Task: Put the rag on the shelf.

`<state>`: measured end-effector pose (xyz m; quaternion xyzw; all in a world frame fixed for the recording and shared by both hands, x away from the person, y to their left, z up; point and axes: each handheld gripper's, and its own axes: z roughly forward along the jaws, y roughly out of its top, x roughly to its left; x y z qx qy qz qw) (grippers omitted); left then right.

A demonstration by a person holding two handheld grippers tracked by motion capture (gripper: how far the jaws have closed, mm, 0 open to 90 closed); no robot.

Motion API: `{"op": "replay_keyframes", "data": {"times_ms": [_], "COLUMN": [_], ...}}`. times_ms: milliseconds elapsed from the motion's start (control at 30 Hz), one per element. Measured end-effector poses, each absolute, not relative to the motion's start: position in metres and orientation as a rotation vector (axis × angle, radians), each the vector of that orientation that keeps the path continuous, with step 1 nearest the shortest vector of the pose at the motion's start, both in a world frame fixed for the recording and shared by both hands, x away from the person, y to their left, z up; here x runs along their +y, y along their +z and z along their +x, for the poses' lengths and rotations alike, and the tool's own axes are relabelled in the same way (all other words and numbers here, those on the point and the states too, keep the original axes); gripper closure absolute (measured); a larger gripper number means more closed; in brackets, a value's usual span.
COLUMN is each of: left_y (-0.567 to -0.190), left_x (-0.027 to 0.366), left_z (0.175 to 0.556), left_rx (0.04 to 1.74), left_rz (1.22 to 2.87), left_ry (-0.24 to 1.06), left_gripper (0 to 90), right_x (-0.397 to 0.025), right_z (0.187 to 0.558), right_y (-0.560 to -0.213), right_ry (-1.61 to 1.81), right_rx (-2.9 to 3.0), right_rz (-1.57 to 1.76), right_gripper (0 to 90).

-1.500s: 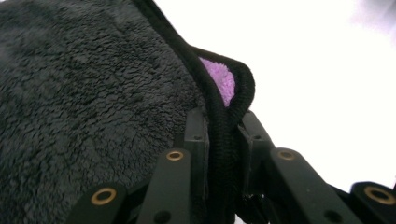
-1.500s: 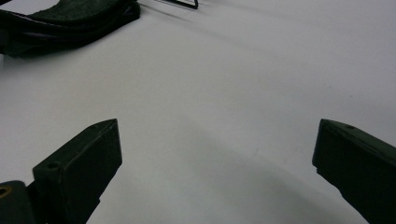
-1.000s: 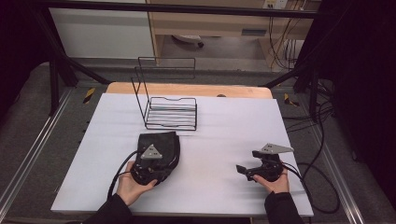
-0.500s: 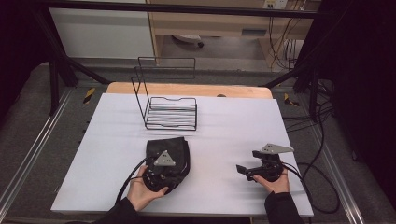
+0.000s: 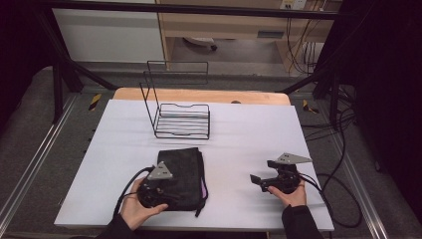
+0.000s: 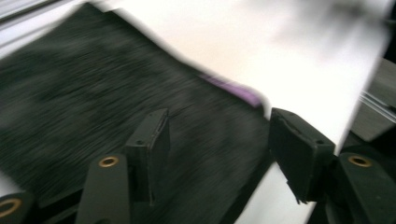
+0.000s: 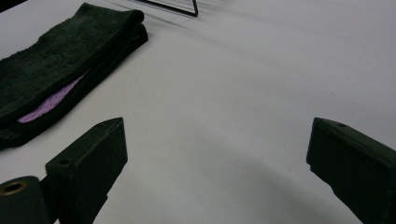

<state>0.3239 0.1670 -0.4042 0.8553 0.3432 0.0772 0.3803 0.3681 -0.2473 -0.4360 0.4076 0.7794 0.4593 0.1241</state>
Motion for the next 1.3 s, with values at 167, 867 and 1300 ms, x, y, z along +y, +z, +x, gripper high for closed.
{"op": "replay_keyframes", "data": {"times_ms": [167, 867, 1300], "left_y": [-0.421, -0.441, -0.440], "left_x": [0.201, 0.212, 0.214], "left_z": [0.326, 0.322, 0.326], "left_rx": [1.039, 1.124, 1.112], "left_rz": [2.178, 2.165, 2.175], "left_ry": [0.199, 0.090, 0.009], "left_gripper": [38.0, 61.6, 77.7], "right_x": [-0.230, -0.078, -0.052], "right_z": [0.372, 0.442, 0.463], "right_y": [-0.431, -0.434, -0.457], "right_ry": [1.354, 1.325, 1.295], "right_rx": [2.258, 2.386, 2.513], "right_rz": [1.187, 1.144, 1.133], "right_gripper": [8.9, 26.5, 58.1]}}
